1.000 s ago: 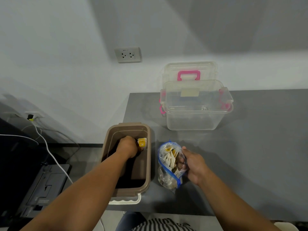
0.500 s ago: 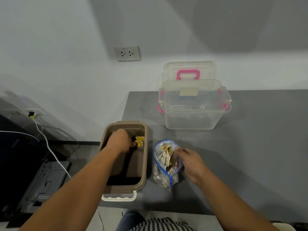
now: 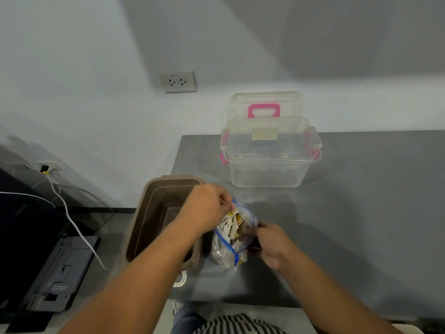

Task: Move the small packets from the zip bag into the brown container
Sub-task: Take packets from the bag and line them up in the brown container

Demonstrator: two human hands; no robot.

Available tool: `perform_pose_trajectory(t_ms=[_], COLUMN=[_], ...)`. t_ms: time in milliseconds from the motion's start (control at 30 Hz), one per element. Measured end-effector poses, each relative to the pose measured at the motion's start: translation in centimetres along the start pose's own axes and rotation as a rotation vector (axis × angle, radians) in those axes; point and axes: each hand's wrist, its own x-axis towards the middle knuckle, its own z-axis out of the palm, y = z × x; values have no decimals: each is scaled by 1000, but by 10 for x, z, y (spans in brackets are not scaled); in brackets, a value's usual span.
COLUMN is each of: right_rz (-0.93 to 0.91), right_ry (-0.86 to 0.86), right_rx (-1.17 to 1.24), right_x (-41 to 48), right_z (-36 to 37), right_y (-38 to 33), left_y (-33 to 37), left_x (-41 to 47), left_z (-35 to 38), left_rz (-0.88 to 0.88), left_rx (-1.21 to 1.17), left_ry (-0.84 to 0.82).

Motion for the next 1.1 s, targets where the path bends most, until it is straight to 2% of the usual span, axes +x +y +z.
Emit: perform_pose_trajectory(t_ms=[200,333,467,567,667,833,1033,1100], right_rz=[6,45,91,93,97,82,62,52], right_ry=[5,29,76,126,87,26,26,26], right_rx=[-5,31,121,174,246,267,231,223], right_x=[-1,-2,-3,-5,-6,-12,-13,-14], right_z=[-1,-8,-13,-15,-17,-19,-16,-15], right_y=[8,9,7,6,5,3,3,2], left_y=[3,3,2,0,1,1,1,0], left_x=[8,6,2,-4,-11,-17,-20,-21], left_z=[48,55,56,56,55,55,65,63], left_rz=[6,-26,-35,-43,-42,-14,66,84], left_rx=[369,458,399,270,147,11,24,-23], left_ry=[-68,-103,-163,-159,-151,-77,57,55])
